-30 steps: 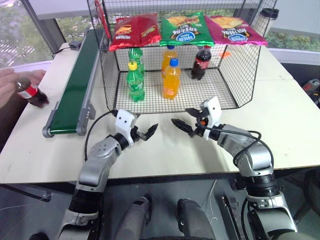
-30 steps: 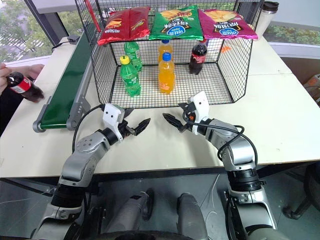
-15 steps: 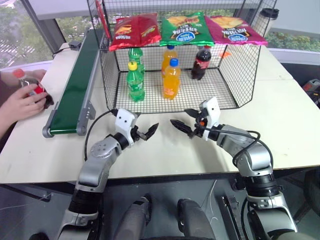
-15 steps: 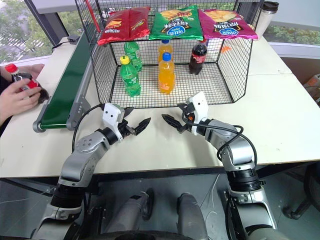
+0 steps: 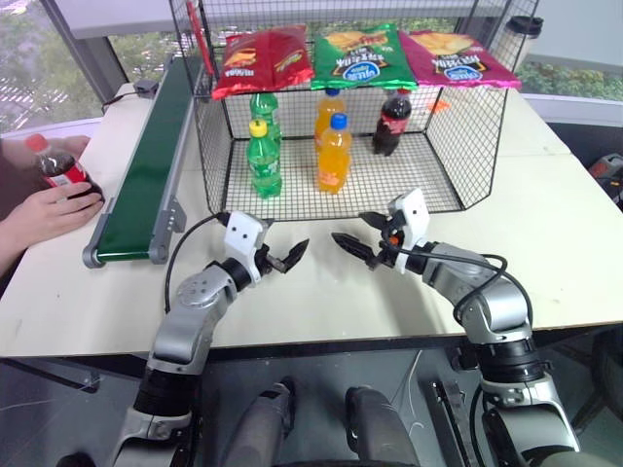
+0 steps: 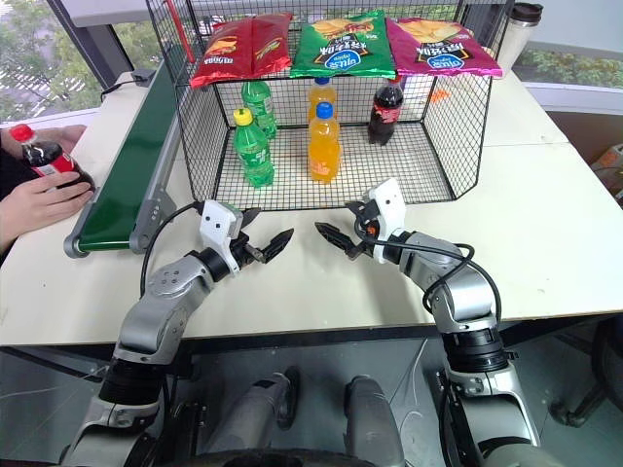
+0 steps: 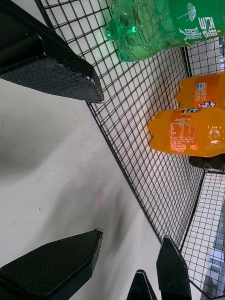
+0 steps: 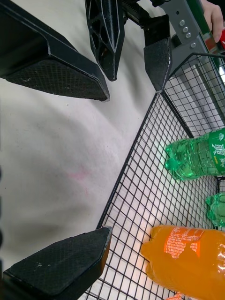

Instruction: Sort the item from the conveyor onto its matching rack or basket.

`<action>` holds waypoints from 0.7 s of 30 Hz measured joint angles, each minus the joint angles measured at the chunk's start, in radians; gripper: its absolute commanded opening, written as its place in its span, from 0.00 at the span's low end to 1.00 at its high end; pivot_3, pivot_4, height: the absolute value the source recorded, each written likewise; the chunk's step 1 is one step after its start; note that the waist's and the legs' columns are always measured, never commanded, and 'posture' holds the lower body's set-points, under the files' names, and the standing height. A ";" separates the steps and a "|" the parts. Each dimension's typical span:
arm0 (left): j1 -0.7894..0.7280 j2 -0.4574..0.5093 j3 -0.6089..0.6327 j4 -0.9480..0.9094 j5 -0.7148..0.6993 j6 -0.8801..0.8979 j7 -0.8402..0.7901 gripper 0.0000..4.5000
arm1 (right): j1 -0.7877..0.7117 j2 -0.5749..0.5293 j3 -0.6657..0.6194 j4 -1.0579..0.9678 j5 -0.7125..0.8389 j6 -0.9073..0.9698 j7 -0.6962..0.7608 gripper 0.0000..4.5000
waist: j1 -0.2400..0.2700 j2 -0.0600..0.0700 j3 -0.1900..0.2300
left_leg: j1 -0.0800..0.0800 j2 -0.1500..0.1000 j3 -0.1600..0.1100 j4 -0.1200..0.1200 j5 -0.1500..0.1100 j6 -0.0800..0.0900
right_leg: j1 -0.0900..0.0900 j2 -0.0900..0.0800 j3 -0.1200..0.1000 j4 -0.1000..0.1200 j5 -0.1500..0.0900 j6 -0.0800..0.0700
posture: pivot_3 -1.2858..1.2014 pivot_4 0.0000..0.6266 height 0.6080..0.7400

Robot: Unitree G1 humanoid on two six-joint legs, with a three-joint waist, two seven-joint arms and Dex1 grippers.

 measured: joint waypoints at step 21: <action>0.002 -0.001 -0.003 0.001 0.000 -0.009 0.000 1.00 | 0.000 -0.001 0.000 0.000 0.000 0.000 0.006 0.98 | 0.000 0.000 0.000 | 0.000 0.000 0.000 0.000 0.000 0.000 | 0.000 0.000 0.000 0.000 0.000 0.000 | 0.52 0.24 0.98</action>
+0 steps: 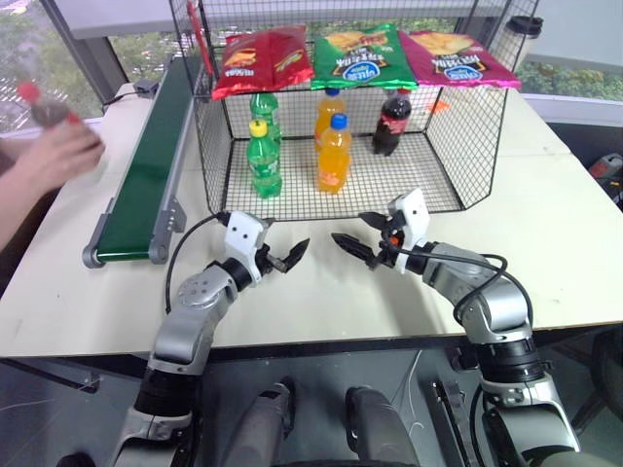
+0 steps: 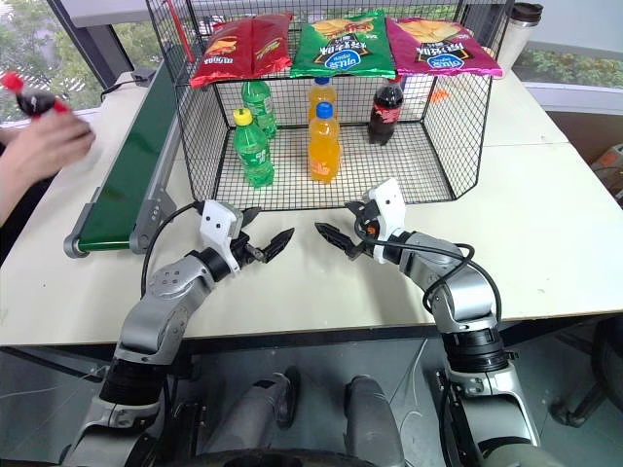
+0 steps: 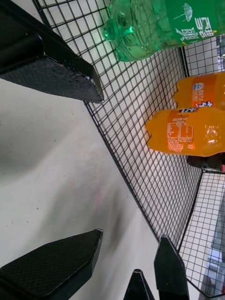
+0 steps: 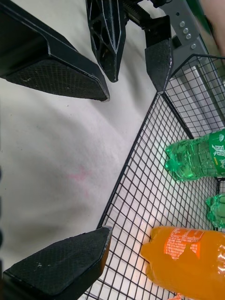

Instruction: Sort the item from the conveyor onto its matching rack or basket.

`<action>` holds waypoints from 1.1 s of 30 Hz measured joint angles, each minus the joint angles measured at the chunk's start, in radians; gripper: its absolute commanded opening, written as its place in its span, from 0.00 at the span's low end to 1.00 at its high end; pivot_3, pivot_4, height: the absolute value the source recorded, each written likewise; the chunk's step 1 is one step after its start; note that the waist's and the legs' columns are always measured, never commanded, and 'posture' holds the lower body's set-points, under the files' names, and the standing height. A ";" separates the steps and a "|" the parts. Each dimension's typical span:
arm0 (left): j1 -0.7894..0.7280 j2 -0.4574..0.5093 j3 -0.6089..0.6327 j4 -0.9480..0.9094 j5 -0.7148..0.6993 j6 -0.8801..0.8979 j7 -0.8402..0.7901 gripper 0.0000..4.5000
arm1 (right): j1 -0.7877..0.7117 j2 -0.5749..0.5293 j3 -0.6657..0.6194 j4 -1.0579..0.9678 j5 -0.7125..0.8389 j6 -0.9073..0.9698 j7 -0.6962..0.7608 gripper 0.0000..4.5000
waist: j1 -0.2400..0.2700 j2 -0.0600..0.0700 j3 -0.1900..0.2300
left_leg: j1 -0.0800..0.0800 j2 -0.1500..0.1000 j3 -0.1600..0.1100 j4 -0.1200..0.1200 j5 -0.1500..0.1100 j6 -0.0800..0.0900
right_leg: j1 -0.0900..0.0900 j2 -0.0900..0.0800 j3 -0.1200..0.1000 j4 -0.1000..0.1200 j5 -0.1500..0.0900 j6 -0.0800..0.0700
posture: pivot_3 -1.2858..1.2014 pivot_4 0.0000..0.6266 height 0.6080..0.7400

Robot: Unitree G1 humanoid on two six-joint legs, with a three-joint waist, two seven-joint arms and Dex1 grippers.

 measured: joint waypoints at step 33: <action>0.002 0.070 0.118 -0.158 0.031 -0.020 0.103 1.00 | 0.012 -0.061 0.028 -0.156 0.041 0.037 0.106 0.98 | 0.000 0.000 0.000 | 0.000 0.000 0.000 0.000 0.000 0.000 | 0.000 -0.002 0.000 0.000 -0.001 0.001 | 0.52 0.24 0.98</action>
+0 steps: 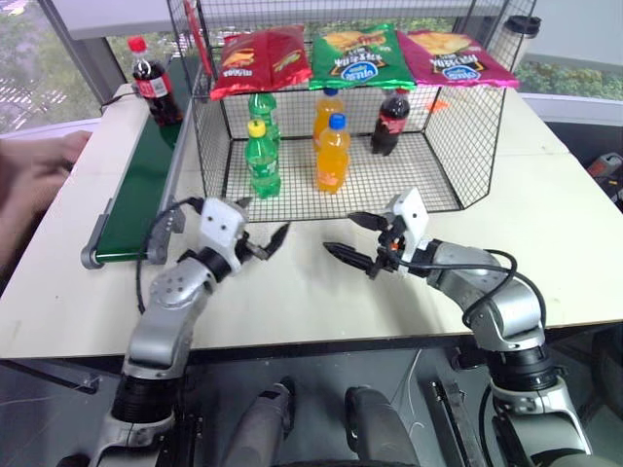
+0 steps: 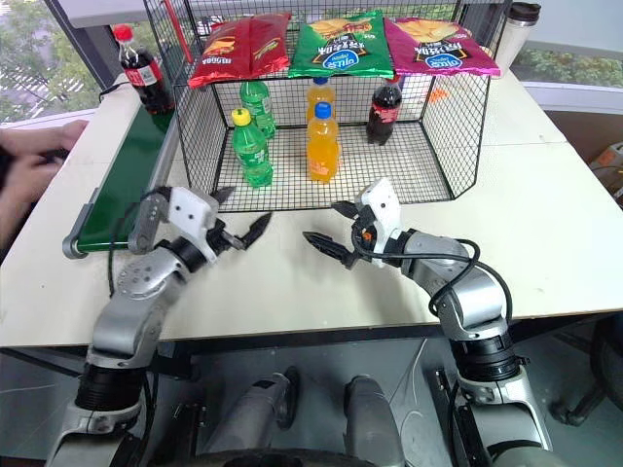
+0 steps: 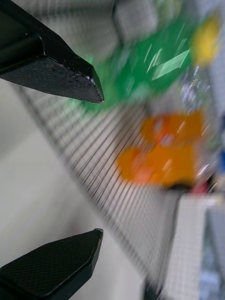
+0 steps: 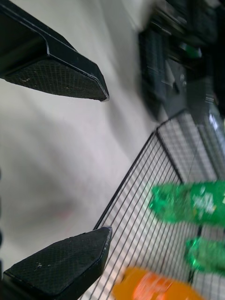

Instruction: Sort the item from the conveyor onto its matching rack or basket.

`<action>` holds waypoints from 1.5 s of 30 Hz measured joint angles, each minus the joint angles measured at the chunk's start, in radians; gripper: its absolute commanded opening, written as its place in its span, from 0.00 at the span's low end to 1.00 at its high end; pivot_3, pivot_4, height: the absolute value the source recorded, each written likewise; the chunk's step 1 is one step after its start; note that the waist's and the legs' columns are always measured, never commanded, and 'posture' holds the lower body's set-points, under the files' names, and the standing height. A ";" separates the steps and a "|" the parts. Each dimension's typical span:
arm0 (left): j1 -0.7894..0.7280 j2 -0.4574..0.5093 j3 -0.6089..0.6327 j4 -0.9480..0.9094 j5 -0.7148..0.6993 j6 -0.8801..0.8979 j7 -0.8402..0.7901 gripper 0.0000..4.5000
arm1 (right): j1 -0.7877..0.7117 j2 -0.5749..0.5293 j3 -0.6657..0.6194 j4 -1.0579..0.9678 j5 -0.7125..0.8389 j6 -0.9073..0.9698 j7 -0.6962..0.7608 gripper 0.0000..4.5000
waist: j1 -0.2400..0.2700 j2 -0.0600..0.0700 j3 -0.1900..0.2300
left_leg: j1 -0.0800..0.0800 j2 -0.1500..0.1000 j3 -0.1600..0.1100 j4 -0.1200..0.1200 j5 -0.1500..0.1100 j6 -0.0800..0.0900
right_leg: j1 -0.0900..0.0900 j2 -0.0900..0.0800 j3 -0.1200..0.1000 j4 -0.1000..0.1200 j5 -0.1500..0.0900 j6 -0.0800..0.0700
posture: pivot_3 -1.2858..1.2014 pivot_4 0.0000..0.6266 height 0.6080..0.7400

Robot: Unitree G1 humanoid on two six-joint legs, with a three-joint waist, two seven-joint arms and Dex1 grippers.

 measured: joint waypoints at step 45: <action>0.023 0.069 0.328 0.196 0.015 -0.001 0.262 0.81 | -0.083 -0.068 0.058 -0.104 0.066 0.039 0.069 1.00 | 0.001 -0.001 0.000 | 0.000 0.000 0.000 0.000 0.000 0.000 | 0.000 -0.001 -0.001 0.000 0.001 0.000 | 0.52 0.24 0.98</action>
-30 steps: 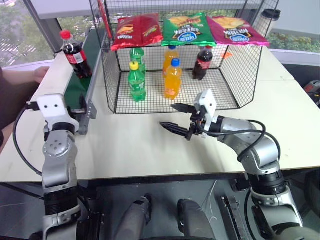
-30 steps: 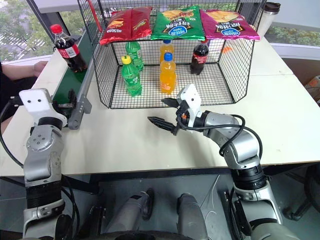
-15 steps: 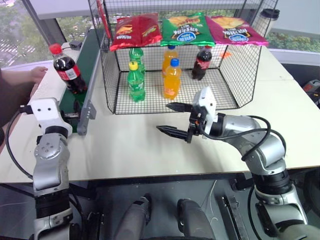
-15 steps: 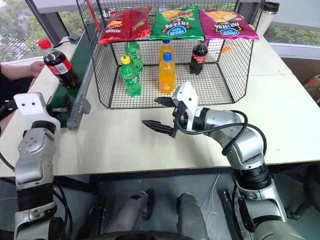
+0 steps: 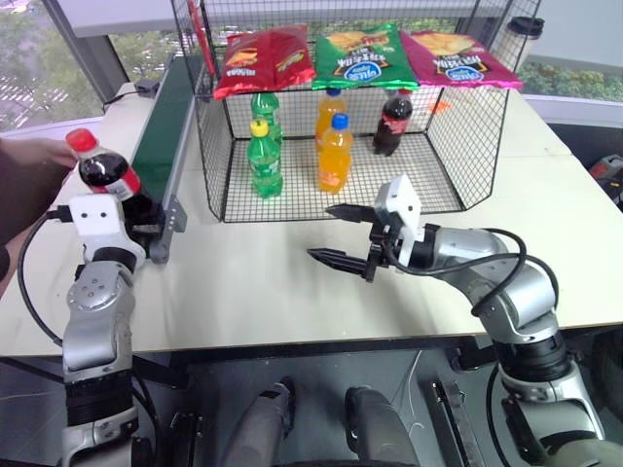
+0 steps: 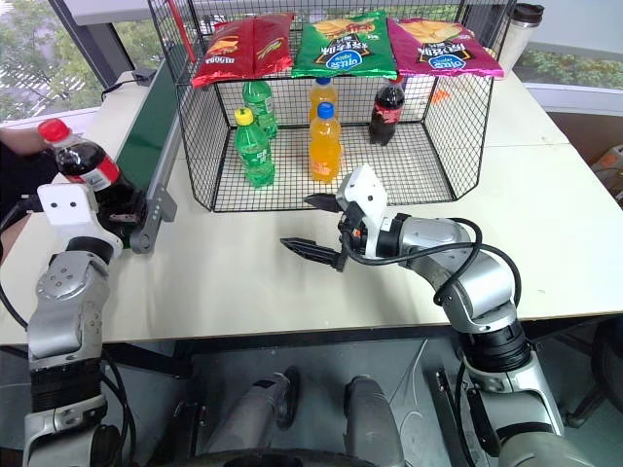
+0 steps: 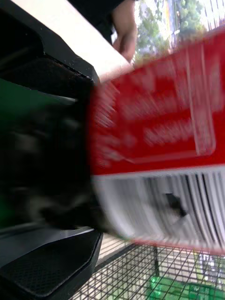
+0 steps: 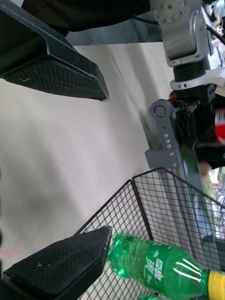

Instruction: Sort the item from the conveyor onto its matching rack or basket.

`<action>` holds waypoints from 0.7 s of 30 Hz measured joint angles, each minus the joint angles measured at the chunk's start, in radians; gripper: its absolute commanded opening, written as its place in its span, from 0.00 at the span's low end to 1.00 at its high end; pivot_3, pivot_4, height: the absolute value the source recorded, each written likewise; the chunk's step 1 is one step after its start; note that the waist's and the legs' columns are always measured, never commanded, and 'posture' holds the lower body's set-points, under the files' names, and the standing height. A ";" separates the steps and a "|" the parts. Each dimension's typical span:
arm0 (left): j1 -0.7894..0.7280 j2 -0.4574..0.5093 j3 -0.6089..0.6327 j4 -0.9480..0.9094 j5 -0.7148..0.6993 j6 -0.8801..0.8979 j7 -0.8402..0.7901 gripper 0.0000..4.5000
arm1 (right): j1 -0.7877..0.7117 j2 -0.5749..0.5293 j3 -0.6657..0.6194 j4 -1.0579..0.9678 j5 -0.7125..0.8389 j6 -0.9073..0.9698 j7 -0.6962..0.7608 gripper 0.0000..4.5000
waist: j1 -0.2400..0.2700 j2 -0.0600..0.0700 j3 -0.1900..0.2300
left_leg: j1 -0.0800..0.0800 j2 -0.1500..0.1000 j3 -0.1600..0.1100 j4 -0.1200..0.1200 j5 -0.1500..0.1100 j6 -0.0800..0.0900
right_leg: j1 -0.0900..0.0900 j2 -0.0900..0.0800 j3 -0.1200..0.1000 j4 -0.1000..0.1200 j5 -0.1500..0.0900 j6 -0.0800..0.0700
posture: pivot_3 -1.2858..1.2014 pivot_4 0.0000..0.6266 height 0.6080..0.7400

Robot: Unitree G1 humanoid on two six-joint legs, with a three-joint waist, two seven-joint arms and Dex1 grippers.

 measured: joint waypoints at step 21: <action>-0.110 0.125 -0.027 -0.047 -0.287 0.137 -0.294 0.67 | -0.001 0.027 -0.064 0.000 0.054 0.049 -0.058 1.00 | -0.002 -0.001 0.001 | -0.001 0.000 0.000 -0.001 0.000 0.000 | -0.001 0.001 0.000 -0.001 0.000 0.000 | 0.52 0.24 0.98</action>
